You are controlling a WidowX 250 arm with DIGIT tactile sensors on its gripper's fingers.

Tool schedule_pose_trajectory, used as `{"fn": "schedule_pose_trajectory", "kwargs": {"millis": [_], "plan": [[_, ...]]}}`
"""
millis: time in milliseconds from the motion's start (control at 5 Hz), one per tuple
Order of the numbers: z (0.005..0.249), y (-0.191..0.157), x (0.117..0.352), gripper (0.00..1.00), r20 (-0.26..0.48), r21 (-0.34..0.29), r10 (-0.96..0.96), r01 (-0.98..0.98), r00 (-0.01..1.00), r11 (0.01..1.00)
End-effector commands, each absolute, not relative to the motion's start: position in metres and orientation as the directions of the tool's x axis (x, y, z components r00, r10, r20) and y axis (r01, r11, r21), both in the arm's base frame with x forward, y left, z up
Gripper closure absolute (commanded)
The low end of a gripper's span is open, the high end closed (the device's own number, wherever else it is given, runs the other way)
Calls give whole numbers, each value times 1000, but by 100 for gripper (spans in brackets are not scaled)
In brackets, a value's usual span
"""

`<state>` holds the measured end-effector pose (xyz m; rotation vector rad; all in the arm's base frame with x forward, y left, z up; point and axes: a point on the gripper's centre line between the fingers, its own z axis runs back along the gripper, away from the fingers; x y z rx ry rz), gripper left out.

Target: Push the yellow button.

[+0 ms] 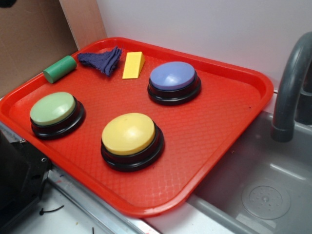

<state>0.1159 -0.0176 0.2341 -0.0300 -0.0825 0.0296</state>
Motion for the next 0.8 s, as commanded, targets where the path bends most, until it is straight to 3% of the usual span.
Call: {"fn": "schedule_pose_trajectory", "kwargs": {"millis": [0, 200, 600], "plan": [[234, -18, 116, 0, 82, -31, 31, -28, 996, 999], [195, -57, 145, 0, 64, 8, -153, 153, 986, 988], [145, -99, 148, 0, 138, 30, -272, 270, 953, 962]]}}
